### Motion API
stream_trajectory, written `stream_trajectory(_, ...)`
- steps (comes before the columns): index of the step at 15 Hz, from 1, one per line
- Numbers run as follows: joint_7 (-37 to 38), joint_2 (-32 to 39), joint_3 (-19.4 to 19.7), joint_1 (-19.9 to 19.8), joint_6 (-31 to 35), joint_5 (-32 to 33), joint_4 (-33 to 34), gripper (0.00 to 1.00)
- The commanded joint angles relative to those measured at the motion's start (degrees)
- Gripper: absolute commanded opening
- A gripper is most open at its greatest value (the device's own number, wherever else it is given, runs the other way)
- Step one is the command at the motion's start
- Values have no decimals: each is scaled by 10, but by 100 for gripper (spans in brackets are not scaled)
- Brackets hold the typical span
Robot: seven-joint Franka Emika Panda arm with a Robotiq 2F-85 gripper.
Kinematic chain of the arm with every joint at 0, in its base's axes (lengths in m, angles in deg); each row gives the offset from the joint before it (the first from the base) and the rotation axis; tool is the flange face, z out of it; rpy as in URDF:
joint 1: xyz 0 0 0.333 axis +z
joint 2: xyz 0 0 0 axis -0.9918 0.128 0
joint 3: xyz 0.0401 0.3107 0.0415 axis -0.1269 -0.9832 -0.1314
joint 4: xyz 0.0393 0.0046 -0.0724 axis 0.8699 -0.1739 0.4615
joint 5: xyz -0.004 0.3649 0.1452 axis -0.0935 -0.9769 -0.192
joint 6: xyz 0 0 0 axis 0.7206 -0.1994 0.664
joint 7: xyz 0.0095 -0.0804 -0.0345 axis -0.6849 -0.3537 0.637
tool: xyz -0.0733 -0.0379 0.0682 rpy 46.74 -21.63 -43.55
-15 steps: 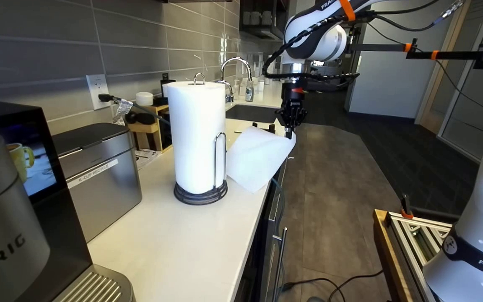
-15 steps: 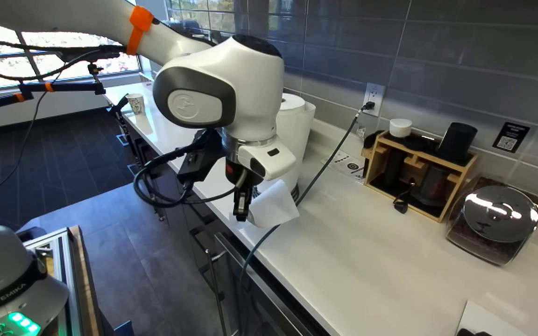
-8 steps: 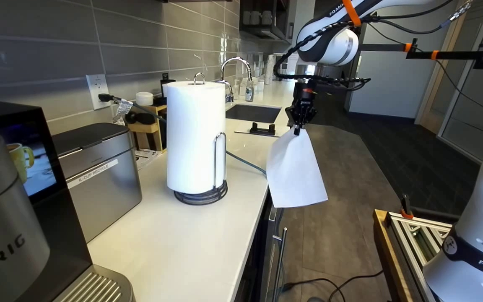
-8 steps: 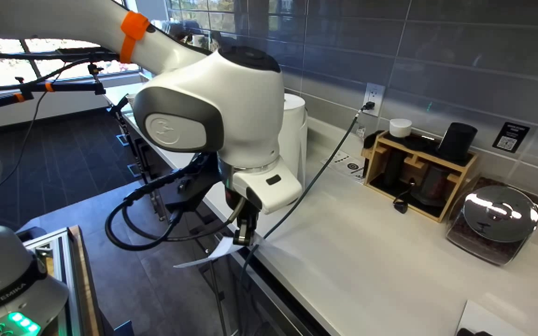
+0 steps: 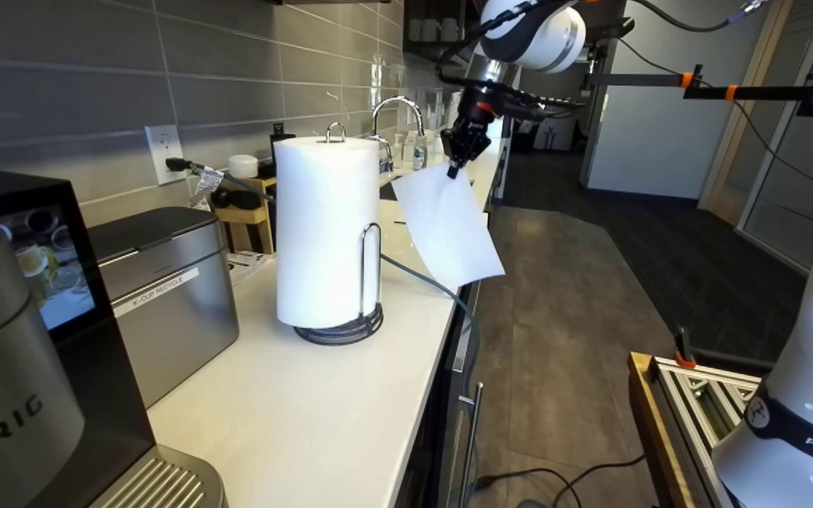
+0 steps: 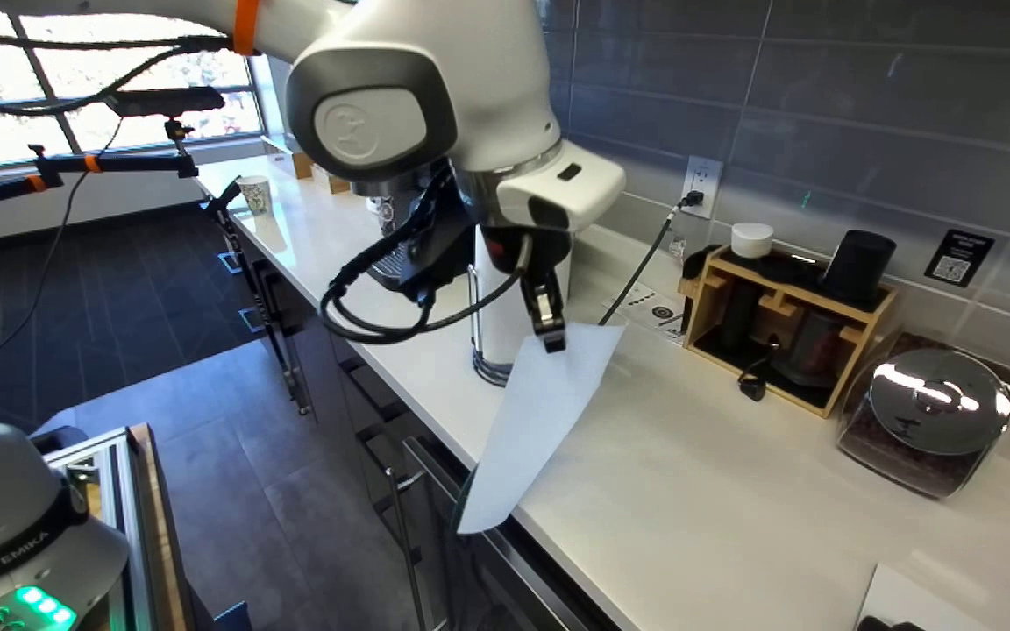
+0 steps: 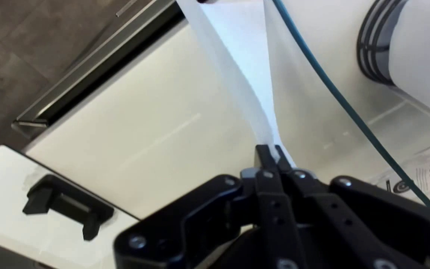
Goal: Tear one paper towel from the roll.
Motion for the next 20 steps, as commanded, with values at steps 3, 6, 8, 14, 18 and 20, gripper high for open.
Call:
stream_trajectory(3,12,37,-3,3,27,13,102,0)
stream_trajectory(6,-21,76,0,0,15,-28,155,0)
stream_trajectory(8,-29,119,-3,-4,5,-58,200,0)
stream_trajectory(14,-31,253,-30,-25,-43,-95,318,0)
stream_trajectory(18,-11,294,-39,-34,-91,-79,368,28)
stream_trajectory(20,-10,304,-41,-40,-120,-77,385,40)
